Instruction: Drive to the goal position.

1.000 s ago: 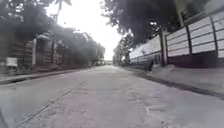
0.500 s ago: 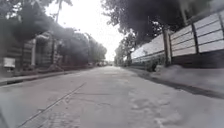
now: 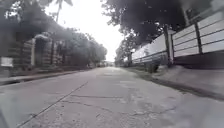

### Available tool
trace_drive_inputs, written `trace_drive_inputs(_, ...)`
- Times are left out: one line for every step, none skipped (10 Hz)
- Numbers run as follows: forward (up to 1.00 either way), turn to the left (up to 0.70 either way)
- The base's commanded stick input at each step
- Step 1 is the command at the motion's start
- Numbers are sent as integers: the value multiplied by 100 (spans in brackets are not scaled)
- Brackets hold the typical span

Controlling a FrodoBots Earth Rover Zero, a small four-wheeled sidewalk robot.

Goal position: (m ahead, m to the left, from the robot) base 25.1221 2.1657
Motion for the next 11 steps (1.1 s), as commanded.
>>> trace_drive_inputs(0,-70)
trace_drive_inputs(0,-70)
trace_drive_inputs(0,-70)
trace_drive_inputs(0,-70)
trace_drive_inputs(0,-49)
trace_drive_inputs(0,-26)
trace_drive_inputs(0,-2)
trace_drive_inputs(0,0)
trace_drive_inputs(0,0)
trace_drive_inputs(0,0)
trace_drive_inputs(0,0)
